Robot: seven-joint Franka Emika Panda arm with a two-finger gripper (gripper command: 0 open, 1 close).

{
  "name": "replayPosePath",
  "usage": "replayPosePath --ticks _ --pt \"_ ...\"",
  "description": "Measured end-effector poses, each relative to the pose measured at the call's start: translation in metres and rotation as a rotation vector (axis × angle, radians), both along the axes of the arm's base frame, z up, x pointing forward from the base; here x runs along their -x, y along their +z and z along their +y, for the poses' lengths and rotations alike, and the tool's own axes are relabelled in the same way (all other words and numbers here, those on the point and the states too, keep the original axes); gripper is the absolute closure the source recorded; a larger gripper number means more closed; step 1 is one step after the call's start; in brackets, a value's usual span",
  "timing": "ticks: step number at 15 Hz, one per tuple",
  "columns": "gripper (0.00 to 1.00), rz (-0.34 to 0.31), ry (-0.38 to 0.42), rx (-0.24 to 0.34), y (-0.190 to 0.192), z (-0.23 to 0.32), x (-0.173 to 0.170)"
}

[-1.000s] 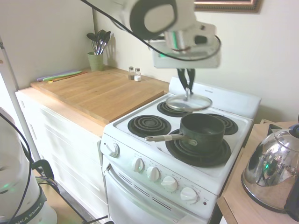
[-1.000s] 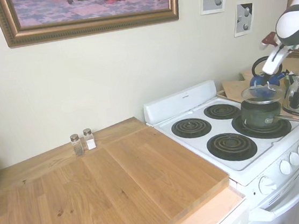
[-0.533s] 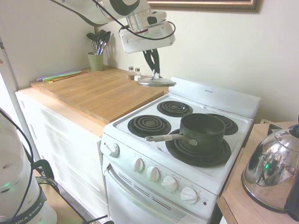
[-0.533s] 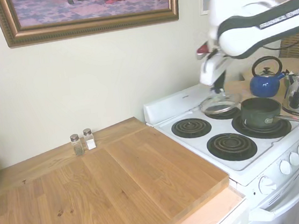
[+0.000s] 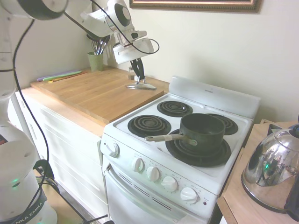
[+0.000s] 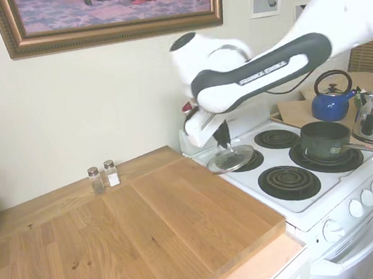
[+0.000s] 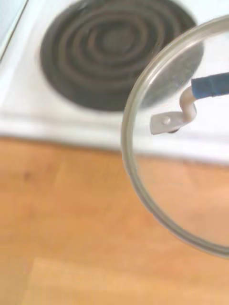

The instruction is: Uncover the lid of the pot

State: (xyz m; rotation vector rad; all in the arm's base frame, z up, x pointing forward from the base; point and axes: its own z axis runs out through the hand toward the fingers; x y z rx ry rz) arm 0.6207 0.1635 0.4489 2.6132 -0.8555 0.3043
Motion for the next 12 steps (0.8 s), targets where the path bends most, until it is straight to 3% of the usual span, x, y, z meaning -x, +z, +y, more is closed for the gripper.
replayPosePath --ticks 5,9,10,12 --pt "1.0 0.081 0.026 -0.012 -0.036 0.057 -0.017" --pt "1.0 0.167 0.057 -0.062 -0.062 0.066 -0.016" --pt "0.0 0.191 0.07 -0.07 -0.068 0.062 -0.019" --pt "0.0 0.234 0.104 -0.09 -0.068 0.057 -0.021"
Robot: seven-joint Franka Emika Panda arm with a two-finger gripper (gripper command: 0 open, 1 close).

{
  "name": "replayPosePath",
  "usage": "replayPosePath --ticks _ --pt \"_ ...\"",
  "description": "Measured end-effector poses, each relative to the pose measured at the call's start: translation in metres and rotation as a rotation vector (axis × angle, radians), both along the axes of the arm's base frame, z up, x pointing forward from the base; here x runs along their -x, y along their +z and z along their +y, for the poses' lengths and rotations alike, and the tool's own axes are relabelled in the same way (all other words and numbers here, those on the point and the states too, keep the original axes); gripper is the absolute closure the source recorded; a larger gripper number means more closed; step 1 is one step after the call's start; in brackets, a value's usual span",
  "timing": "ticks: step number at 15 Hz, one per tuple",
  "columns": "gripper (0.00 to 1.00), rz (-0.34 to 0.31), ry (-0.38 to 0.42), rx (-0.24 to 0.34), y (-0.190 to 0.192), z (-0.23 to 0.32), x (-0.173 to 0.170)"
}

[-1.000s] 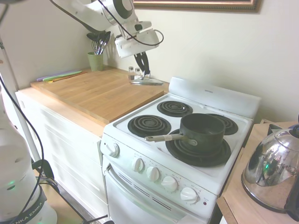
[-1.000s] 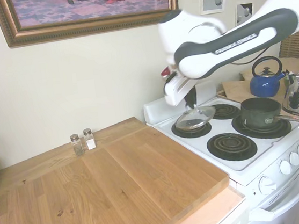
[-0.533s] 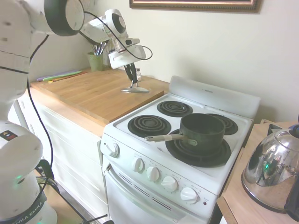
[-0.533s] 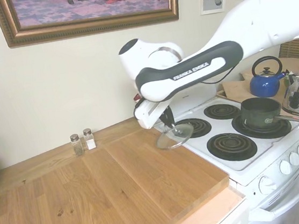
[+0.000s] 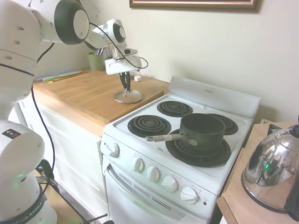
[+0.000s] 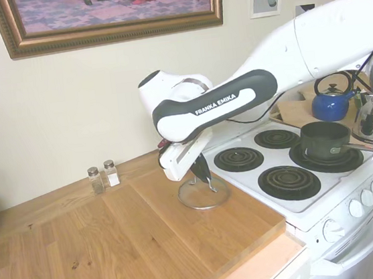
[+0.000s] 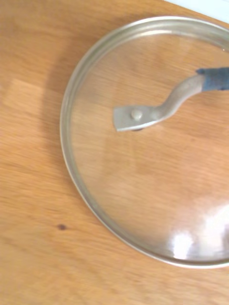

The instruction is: Uncover the lid of the pot

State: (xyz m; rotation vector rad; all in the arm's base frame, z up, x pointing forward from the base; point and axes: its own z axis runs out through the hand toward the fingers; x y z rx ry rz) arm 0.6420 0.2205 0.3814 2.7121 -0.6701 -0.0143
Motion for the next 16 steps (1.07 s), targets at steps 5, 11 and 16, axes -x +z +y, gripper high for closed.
replayPosePath --ticks 5,11,16 --pt "0.0 0.035 0.04 -0.029 0.0 -0.008 -0.002" --pt "0.0 0.04 0.053 -0.032 -0.002 -0.011 -0.004" --pt "0.0 -0.09 0.122 -0.031 0.024 0.007 0.018"
